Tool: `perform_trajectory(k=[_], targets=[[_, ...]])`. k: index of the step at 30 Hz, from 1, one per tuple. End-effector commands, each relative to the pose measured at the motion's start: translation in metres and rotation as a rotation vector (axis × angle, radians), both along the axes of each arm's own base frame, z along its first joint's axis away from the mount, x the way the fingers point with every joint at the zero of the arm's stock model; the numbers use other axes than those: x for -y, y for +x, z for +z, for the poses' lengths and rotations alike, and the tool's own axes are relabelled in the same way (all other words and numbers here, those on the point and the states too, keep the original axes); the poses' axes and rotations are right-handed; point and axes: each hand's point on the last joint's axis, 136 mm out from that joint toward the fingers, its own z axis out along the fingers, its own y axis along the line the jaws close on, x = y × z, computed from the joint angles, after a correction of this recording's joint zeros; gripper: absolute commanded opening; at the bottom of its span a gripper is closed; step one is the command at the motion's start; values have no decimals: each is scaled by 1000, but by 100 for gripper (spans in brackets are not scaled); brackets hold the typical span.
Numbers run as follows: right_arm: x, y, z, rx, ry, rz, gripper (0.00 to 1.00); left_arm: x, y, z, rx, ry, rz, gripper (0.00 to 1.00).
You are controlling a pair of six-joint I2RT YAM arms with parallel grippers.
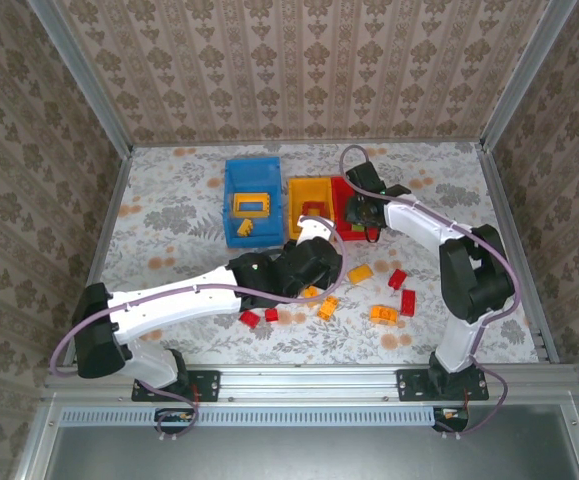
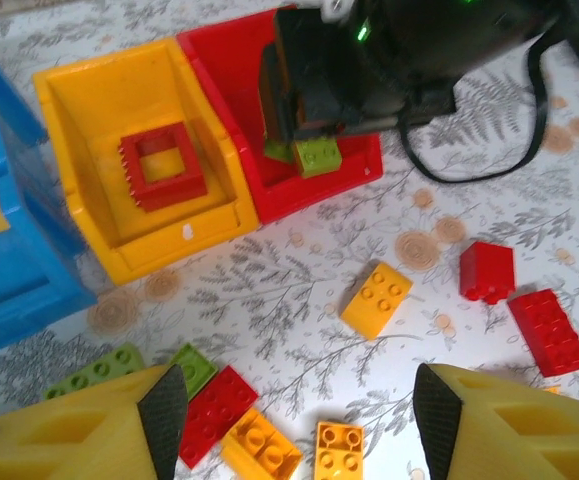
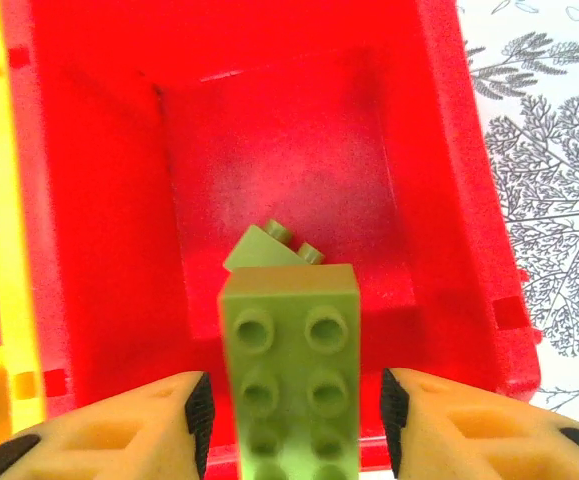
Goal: Sort the legos into containers by color
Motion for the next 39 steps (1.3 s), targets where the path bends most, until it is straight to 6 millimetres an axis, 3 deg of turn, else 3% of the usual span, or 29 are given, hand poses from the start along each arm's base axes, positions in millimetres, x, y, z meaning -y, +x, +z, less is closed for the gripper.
perform_trajectory(k=[1, 6, 11, 15, 19, 24, 30, 39], targets=[[-1, -2, 34, 45, 2, 26, 57, -26, 4, -24, -68, 51, 99, 66], [-11, -21, 77, 141, 50, 87, 62, -53, -2, -71, -231, 64, 209, 71], [-46, -72, 98, 238, 135, 281, 66, -78, -9, -120, -421, 145, 334, 75], [-79, -135, 79, 219, 207, 487, 66, -96, -20, -131, -472, 187, 389, 75], [-96, -194, 54, 161, 268, 605, 66, -123, -46, -151, -554, 194, 439, 74], [-109, -239, 42, 130, 336, 687, 68, -130, -61, -169, -613, 140, 475, 75], [-112, -258, 33, 111, 364, 680, 67, -117, -47, -172, -579, 196, 478, 69], [-114, -258, 39, 118, 363, 675, 65, -118, -50, -192, -602, 291, 494, 61]])
